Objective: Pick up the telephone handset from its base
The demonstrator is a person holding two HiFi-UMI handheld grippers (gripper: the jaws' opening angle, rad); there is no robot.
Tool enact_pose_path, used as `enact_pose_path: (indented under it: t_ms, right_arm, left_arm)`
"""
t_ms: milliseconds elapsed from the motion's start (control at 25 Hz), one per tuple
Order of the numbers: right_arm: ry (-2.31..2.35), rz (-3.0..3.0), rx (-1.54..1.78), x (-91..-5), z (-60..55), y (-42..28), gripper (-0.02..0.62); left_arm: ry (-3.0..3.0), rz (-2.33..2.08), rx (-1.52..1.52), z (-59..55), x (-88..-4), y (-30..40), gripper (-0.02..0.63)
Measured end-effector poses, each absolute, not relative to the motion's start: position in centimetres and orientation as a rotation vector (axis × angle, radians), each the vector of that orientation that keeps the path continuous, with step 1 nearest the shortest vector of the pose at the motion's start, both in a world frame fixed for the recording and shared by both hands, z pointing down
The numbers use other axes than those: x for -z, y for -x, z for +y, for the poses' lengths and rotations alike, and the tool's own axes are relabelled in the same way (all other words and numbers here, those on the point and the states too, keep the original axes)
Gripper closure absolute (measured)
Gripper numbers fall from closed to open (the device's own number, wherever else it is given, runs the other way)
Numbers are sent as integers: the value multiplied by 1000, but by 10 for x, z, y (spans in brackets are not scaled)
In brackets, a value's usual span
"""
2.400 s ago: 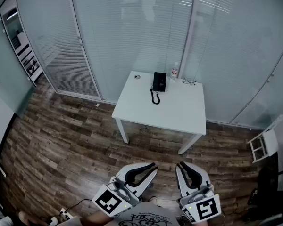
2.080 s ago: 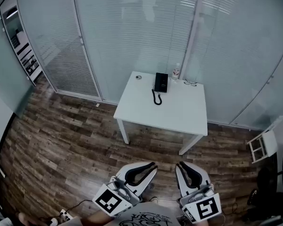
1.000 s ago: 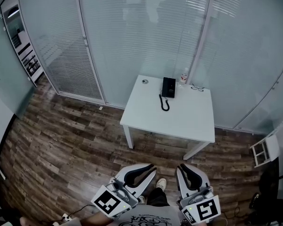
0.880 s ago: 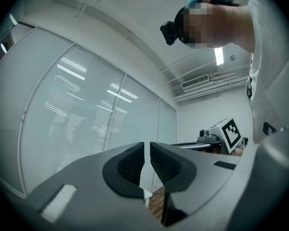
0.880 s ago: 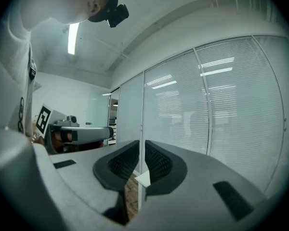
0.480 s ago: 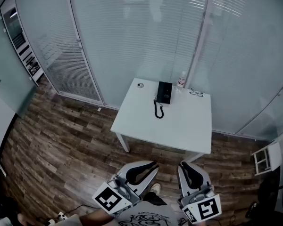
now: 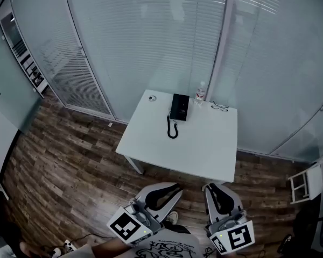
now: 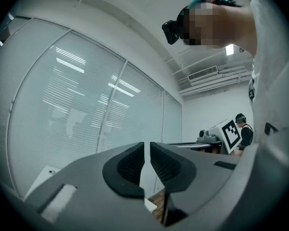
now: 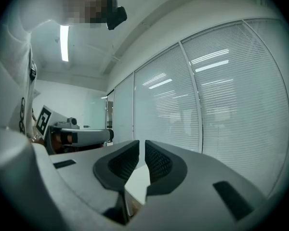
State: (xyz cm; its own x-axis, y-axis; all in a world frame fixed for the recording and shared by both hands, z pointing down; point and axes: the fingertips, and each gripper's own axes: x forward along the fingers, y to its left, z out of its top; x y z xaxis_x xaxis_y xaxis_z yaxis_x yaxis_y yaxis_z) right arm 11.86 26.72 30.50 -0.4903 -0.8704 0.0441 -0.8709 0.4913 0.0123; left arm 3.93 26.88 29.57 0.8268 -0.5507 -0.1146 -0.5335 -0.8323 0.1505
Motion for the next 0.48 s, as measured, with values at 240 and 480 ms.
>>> enact_pose_path:
  t_ms: [240, 480]
  right_arm:
    - [-1541, -2682, -39, -313, 247, -128, 563]
    - [-1526, -2684, -49, -318, 214, -125, 563]
  left_arm:
    - [-2876, -875, 220, 246, -306, -52, 569]
    - [-2872, -883, 207, 213, -313, -49, 569]
